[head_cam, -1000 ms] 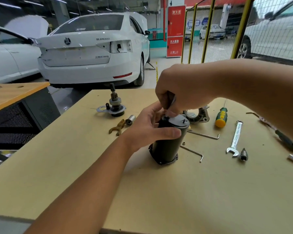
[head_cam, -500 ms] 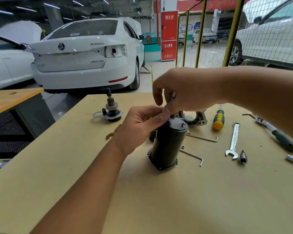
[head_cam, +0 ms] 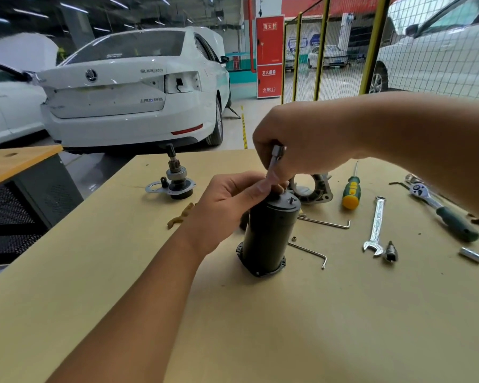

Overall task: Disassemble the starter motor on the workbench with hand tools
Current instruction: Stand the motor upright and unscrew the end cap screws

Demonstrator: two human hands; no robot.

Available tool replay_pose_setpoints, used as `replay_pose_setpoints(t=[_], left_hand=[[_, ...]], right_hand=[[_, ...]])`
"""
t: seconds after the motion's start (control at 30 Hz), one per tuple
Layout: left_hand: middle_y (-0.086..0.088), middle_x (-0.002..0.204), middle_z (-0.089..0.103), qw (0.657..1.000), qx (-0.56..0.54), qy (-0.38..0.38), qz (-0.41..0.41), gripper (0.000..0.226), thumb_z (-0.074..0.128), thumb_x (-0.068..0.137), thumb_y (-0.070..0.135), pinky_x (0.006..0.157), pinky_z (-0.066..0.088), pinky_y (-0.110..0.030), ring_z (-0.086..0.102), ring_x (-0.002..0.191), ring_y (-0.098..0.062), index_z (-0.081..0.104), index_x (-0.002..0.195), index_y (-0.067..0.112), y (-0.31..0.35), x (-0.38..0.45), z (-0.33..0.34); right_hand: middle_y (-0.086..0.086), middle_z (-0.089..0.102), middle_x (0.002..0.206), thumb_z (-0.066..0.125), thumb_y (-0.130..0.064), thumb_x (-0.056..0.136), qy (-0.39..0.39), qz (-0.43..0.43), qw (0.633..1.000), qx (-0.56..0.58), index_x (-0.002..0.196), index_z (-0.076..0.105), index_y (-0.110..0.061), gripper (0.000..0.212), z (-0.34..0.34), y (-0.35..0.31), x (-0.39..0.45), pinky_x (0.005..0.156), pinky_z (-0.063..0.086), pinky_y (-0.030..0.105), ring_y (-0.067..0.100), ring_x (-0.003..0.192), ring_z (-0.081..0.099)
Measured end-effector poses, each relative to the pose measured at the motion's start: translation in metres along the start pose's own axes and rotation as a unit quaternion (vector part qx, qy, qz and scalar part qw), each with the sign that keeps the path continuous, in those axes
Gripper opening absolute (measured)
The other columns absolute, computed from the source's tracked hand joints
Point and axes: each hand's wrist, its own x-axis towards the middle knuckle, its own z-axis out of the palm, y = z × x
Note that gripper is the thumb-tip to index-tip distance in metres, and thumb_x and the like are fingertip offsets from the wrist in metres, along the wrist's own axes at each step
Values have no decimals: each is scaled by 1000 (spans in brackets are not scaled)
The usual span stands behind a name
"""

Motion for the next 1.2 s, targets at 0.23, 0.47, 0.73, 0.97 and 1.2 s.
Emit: replay_pose_setpoints(t=[0.23, 0.47, 0.73, 0.97, 1.2], left_hand=[[-6, 118, 76, 999, 30, 37, 23, 20, 74, 92, 23, 102, 55, -42, 68, 117, -26, 81, 109, 16, -1, 3, -2], [-10, 122, 74, 1000, 10, -5, -22, 33, 55, 104, 29, 100, 55, -42, 67, 120, -25, 75, 119, 8, 2, -1, -4], [-9, 109, 77, 1000, 14, 9, -21, 24, 63, 97, 28, 96, 59, -39, 71, 111, -22, 77, 115, 22, 2, -1, -5], [-11, 118, 74, 998, 32, 40, -20, 31, 60, 96, 27, 91, 59, -50, 69, 111, -33, 75, 113, 7, 2, -2, -6], [-6, 118, 76, 999, 25, 27, -25, 26, 57, 98, 18, 90, 59, -43, 69, 114, -28, 81, 103, 24, 3, -2, -6]], right_hand=[[-8, 59, 44, 58, -48, 98, -7, 57, 998, 30, 68, 59, -17, 43, 6, -4, 7, 46, 40, 20, 8, 45, 58], [0, 70, 72, 76, -22, 87, -13, 39, 998, 54, 90, 72, -14, 9, -4, -11, 1, 48, 50, 19, 14, 59, 66], [1, 62, 53, 53, -52, 98, -65, 112, 991, 30, 78, 65, -8, 49, 3, -10, 6, 45, 44, 24, 16, 41, 54], [-3, 67, 82, 74, -31, 89, 0, 18, 1000, -24, 90, 69, -20, 12, -2, -13, -1, 56, 39, 22, 12, 74, 60], [-7, 69, 78, 80, -24, 84, 40, 19, 998, 45, 79, 70, -28, 12, -6, -2, -9, 56, 43, 22, 9, 71, 63]])
